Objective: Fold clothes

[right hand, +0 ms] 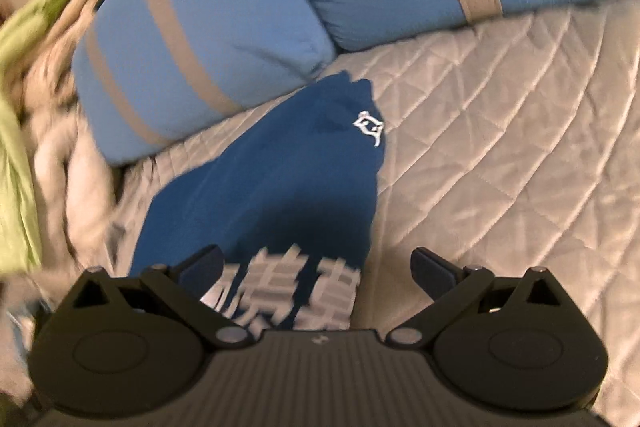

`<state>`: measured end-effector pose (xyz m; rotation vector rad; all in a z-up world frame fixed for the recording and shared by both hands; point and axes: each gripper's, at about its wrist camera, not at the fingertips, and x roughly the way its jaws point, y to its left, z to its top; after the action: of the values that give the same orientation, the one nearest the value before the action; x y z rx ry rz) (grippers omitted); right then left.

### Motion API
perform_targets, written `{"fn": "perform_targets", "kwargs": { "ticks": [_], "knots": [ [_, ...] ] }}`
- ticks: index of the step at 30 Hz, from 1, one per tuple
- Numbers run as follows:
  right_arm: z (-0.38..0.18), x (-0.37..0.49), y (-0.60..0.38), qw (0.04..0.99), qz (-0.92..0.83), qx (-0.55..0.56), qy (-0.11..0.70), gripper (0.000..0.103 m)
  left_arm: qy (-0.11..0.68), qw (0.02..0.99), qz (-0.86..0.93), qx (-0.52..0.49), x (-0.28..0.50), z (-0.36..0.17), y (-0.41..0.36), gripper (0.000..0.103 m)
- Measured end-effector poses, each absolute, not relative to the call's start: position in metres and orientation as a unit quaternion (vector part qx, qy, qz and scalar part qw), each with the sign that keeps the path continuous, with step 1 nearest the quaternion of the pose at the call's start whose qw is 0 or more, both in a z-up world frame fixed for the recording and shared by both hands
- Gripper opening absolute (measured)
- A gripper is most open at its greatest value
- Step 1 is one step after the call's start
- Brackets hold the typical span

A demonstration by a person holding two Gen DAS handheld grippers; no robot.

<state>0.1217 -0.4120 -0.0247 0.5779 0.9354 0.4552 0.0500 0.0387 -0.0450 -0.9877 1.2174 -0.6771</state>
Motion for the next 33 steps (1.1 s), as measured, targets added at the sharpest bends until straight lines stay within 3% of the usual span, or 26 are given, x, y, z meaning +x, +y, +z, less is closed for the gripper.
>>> {"fn": "perform_targets", "kwargs": {
  "ticks": [9,23,25,27,30,33],
  "knots": [
    [-0.066,0.170,-0.431,0.772,0.257,0.388,0.433,0.100,0.517,0.667,-0.307,-0.439,0.044,-0.045,0.043,0.035],
    [-0.085,0.212,-0.399,0.730,0.348,0.406,0.425,0.094,0.505,0.669,-0.310,-0.449,0.041,-0.047,0.042,0.035],
    [-0.087,0.214,-0.398,0.725,0.345,0.414,0.429,0.079,0.505,0.669,-0.309,-0.450,0.041,-0.047,0.042,0.035],
    [-0.094,0.215,-0.401,0.717,0.321,0.431,0.444,0.045,0.505,0.670,-0.304,-0.452,0.039,-0.046,0.042,0.034],
    [-0.092,0.213,-0.399,0.730,0.296,0.421,0.450,0.028,0.503,0.673,-0.293,-0.456,0.035,-0.044,0.042,0.033],
    [-0.071,0.203,-0.387,0.775,0.272,0.367,0.437,0.024,0.501,0.676,-0.281,-0.461,0.032,-0.041,0.042,0.030]
  ]
}}
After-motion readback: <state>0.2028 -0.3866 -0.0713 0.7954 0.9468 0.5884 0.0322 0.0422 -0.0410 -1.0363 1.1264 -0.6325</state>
